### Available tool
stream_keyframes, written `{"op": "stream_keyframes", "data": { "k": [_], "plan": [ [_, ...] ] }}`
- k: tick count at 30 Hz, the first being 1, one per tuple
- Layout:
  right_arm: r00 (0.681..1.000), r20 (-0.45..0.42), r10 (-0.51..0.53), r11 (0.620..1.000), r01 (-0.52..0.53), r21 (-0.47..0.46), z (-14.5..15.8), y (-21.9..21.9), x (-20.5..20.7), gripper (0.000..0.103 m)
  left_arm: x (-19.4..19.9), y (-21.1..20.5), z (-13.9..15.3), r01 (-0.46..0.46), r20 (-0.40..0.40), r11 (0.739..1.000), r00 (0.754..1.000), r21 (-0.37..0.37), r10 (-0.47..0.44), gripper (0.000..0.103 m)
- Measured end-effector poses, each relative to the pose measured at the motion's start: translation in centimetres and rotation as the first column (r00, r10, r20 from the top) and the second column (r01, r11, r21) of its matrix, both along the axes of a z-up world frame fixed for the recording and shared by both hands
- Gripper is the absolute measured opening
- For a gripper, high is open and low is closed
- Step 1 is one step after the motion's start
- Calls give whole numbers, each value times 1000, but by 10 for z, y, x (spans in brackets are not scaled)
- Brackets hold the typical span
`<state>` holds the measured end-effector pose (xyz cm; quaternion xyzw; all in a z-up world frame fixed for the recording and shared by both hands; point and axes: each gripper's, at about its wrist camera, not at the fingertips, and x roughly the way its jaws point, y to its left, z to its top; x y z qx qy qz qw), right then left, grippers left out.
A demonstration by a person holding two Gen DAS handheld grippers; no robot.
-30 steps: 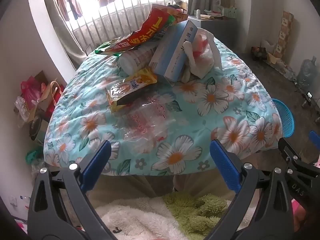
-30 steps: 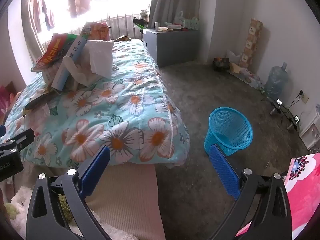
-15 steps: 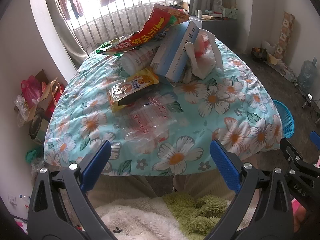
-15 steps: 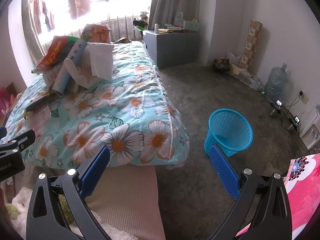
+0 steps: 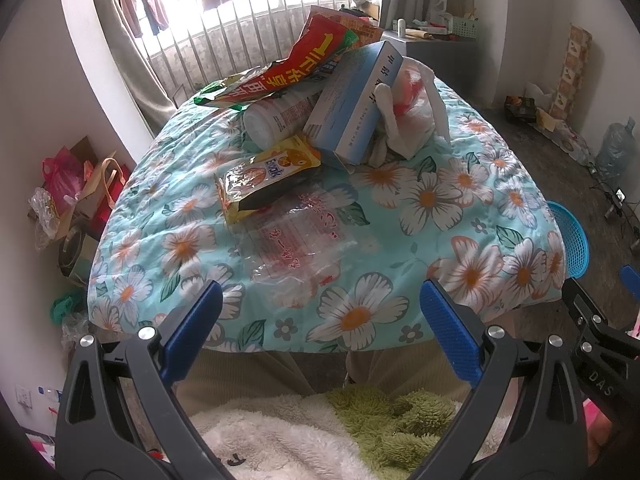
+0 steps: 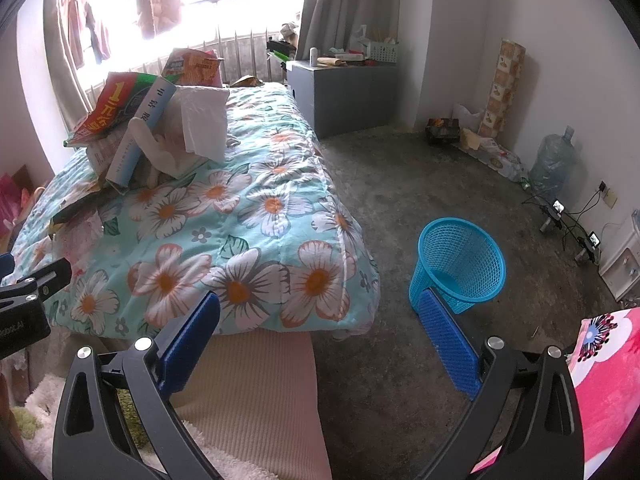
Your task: Collect trash
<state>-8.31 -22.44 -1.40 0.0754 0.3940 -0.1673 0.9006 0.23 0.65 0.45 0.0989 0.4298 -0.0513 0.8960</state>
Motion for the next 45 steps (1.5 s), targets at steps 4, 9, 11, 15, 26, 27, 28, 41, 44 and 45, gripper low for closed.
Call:
{"op": "stream_keyframes", "data": {
  "k": [4, 9, 11, 15, 26, 27, 28, 41, 44, 45],
  "plan": [
    [1000, 1, 1, 1000, -1, 0, -1, 0, 0, 97, 0, 0, 0, -1, -1, 1000, 1000, 0, 1, 95],
    [1000, -2, 1, 1000, -1, -1, 0, -1, -1, 97, 0, 0, 0, 1, -2, 1000, 1000, 0, -1, 95],
    [1000, -1, 1, 1000, -1, -2, 1, -1, 0, 97, 0, 0, -1, 1, -3, 1000, 1000, 0, -1, 95],
    [1000, -3, 0, 1000, 0, 0, 2, -1, 0, 97, 0, 1, -3, 1, -2, 1000, 1000, 3, -1, 95],
    [1000, -5, -1, 1000, 1, 1, 2, -2, -2, 97, -1, 1, -6, 0, -7, 1000, 1000, 4, 0, 95],
    [1000, -5, -1, 1000, 1, 1, 1, -2, -2, 97, -1, 1, -6, 0, -7, 1000, 1000, 4, 0, 95],
    [1000, -4, -1, 1000, 1, 0, 1, -2, -2, 97, -1, 1, -6, -1, -7, 1000, 1000, 4, 1, 95],
    [999, -31, -21, 1000, 21, -1, -7, -5, 8, 97, 9, 7, -12, -3, -40, 1000, 999, -21, 2, 95],
    [1000, -28, -10, 1000, 9, -29, -4, 1, 18, 97, 15, 17, -15, 0, -57, 998, 998, -70, -4, 95],
    [1000, -18, -8, 999, 7, -42, -1, 5, 21, 97, 17, 20, -15, 1, -59, 996, 998, -89, -6, 95]
  ]
}}
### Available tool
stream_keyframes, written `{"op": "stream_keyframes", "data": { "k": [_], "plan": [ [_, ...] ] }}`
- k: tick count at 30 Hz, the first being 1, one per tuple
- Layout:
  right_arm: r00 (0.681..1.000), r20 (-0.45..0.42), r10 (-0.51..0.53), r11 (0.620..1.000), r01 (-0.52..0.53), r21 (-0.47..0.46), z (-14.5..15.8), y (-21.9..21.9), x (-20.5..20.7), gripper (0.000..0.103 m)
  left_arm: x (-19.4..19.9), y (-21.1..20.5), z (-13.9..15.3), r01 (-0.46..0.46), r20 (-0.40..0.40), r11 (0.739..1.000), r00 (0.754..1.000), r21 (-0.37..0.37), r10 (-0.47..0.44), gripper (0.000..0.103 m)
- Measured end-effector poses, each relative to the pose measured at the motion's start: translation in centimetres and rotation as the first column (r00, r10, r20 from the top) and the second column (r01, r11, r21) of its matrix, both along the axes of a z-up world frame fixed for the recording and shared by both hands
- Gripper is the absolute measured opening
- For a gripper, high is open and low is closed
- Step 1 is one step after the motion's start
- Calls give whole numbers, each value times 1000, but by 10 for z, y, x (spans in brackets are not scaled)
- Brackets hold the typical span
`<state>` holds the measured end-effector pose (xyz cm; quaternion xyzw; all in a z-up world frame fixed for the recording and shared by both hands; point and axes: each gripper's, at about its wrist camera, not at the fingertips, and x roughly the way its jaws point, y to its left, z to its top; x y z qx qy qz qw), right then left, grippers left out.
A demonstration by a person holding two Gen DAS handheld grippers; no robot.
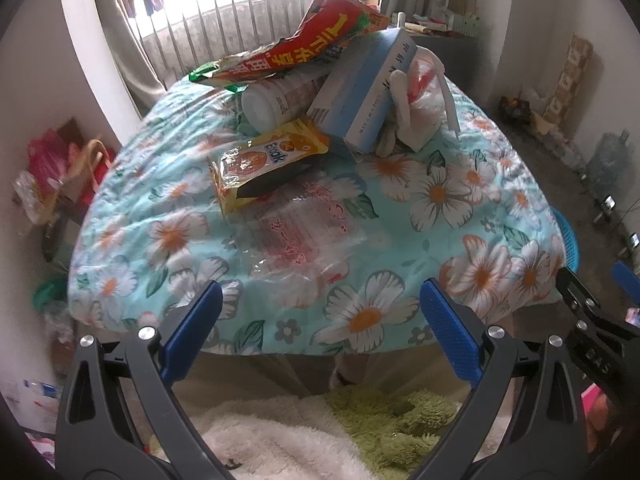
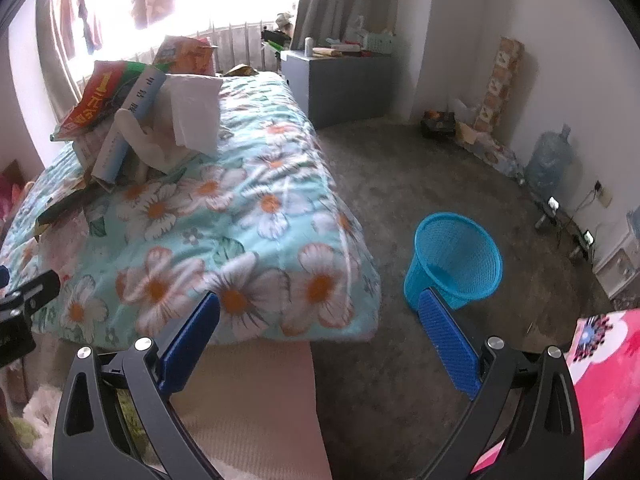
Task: Collect trash
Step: 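Grasp the yellow snack packet with the left gripper while the right gripper grasps a clear plastic bag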
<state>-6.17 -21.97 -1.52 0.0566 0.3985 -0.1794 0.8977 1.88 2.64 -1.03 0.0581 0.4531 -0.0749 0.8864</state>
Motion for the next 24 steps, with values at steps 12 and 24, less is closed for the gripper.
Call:
{"op": "stream_keyframes", "data": {
  "k": [12, 24],
  "plan": [
    [985, 100, 138, 988, -145, 62, 28, 21, 63, 97, 30, 70, 12, 185, 161, 878, 979, -442, -126, 95],
    [920, 68, 386, 740, -353, 572, -10, 63, 110, 80, 90, 128, -13, 85, 50, 820, 996, -567, -69, 94]
  ]
}}
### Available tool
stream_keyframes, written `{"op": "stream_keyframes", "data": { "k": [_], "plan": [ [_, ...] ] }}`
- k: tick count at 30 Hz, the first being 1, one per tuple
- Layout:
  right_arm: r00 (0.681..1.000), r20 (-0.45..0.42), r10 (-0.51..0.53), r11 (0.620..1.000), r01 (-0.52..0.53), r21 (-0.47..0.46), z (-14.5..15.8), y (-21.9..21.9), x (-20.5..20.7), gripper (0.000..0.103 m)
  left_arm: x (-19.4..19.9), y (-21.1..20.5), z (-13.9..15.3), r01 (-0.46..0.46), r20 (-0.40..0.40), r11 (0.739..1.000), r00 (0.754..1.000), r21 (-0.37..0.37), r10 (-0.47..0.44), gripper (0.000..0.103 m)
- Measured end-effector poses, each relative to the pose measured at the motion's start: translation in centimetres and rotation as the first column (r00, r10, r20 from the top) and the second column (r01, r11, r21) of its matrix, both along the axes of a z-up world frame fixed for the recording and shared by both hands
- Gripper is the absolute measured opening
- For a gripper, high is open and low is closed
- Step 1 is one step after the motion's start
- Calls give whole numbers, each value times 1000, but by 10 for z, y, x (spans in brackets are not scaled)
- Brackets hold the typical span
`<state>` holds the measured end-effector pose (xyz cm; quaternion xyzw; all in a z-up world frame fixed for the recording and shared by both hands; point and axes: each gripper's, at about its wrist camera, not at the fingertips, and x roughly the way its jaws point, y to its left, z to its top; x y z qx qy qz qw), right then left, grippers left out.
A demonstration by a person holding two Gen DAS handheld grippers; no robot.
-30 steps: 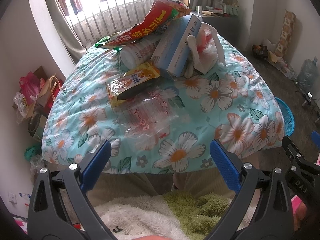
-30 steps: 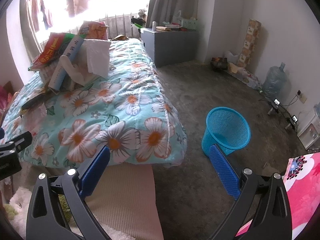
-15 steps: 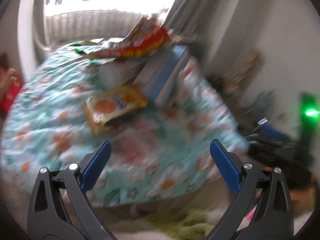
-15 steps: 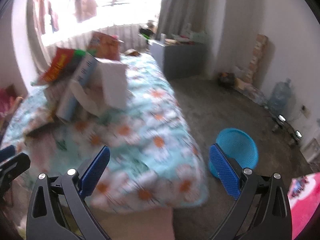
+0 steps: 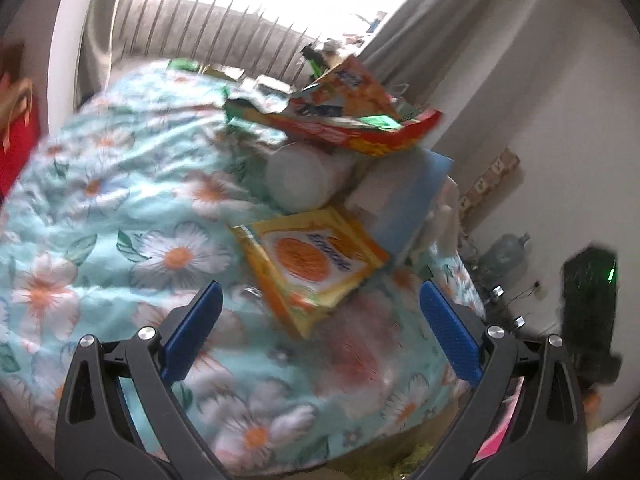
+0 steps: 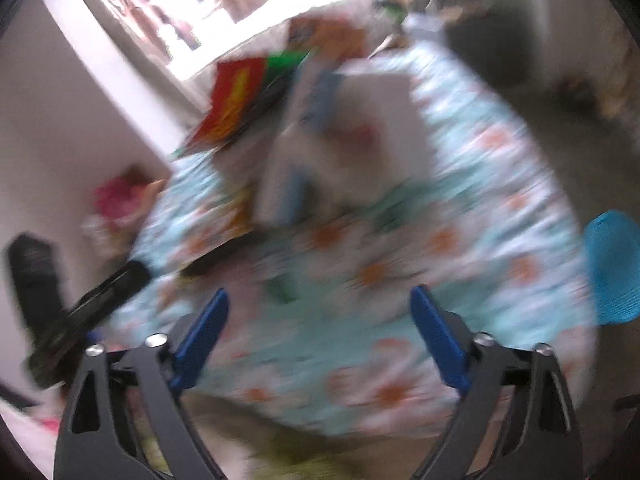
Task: Collect trash
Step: 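Grasp the yellow snack packet with the left gripper while the right gripper grasps a clear plastic bag, then carry both items to the blue wastebasket and open both grippers over it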
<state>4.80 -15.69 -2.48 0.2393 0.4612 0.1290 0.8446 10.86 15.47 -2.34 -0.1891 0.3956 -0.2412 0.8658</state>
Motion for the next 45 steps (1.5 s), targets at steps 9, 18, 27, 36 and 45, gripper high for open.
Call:
{"op": "stream_keyframes", "data": {
  "k": [9, 18, 27, 36, 45],
  "plan": [
    [990, -110, 89, 980, -67, 188, -34, 27, 31, 56, 52, 14, -30, -30, -198, 990, 980, -136, 3, 71],
    [986, -114, 124, 971, -97, 217, -43, 39, 40, 29, 63, -6, -30, -33, -168, 999, 985, 6, 33, 25],
    [983, -87, 159, 949, -128, 287, -40, 33, 20, 5, 33, 19, -7, -93, -93, 995, 992, -27, 90, 11],
    [995, -4, 104, 965, -100, 243, -15, 8, -16, 3, -6, 28, 48, -78, 75, 995, 994, -67, 83, 11],
    [978, 103, -181, 970, 161, 180, 23, -94, -86, 3, -26, -77, 92, 199, 202, 980, 960, -15, -192, 11]
  ]
}}
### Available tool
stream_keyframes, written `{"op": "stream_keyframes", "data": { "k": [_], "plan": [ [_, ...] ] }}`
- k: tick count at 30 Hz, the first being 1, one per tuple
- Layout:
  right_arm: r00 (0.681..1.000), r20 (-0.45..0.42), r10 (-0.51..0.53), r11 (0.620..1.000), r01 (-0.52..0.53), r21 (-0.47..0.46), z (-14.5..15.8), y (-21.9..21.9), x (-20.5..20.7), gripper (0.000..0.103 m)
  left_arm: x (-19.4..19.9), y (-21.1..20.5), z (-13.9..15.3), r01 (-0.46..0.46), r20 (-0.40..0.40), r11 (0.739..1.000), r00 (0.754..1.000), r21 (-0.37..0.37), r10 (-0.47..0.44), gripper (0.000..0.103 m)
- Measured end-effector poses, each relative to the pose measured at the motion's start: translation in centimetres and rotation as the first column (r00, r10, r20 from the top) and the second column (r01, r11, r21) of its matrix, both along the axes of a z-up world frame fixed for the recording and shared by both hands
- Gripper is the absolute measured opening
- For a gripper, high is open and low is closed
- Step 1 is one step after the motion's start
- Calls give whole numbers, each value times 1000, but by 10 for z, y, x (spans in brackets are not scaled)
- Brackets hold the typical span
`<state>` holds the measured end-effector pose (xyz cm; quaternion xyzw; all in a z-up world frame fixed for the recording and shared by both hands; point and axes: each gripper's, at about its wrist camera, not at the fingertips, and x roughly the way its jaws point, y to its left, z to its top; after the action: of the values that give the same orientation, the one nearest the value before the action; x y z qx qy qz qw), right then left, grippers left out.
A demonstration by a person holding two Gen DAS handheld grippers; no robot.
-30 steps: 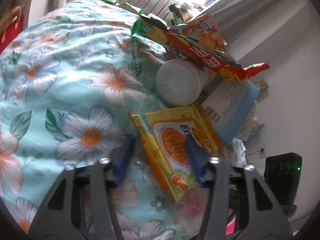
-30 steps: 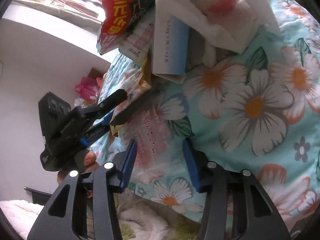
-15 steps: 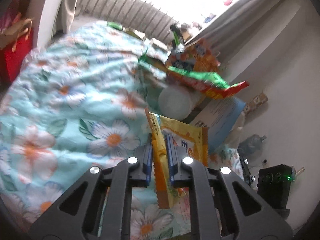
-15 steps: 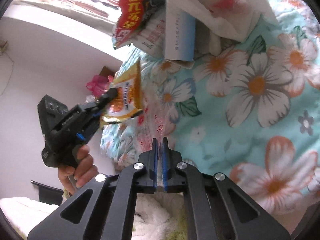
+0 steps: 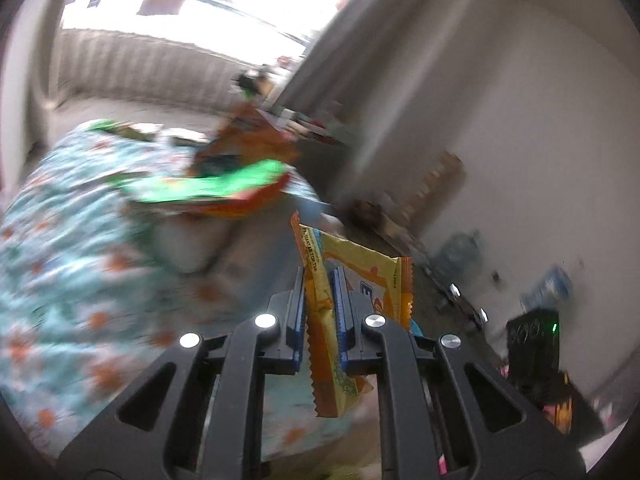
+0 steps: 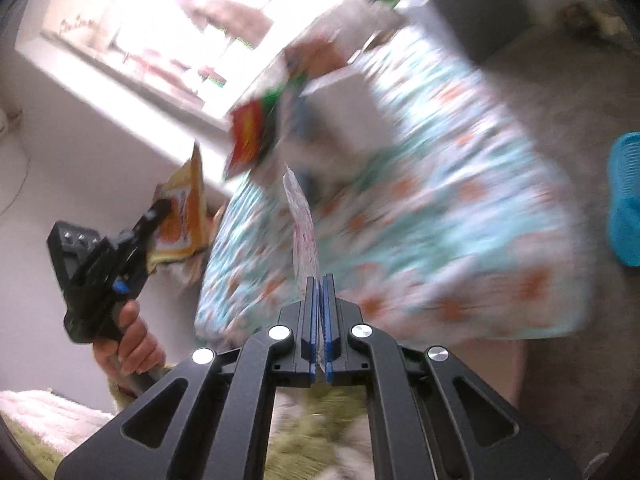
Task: Collect trash
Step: 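Carry both items to the blue wastebasket and open both grippers over it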
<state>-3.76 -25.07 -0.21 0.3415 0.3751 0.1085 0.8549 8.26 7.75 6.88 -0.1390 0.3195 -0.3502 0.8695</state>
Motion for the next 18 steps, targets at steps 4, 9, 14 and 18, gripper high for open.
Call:
{"op": "stream_keyframes", "data": {
  "k": [4, 9, 14, 18],
  "plan": [
    [972, 35, -231, 971, 233, -55, 22, -84, -35, 3, 2, -83, 10, 150, 14, 985, 988, 80, -152, 11],
    [890, 5, -456, 877, 451, -169, 30, -167, -45, 3, 14, -213, 4, 298, -14, 920, 952, 255, -305, 11],
    [813, -70, -578, 804, 553, -217, 2, -240, -27, 3, 23, -333, -22, 387, -28, 851, 915, 354, -404, 11],
    [740, -160, -653, 752, 611, -246, -38, -290, -8, 3, 35, -436, -66, 454, -133, 770, 886, 448, -445, 11]
  ]
}}
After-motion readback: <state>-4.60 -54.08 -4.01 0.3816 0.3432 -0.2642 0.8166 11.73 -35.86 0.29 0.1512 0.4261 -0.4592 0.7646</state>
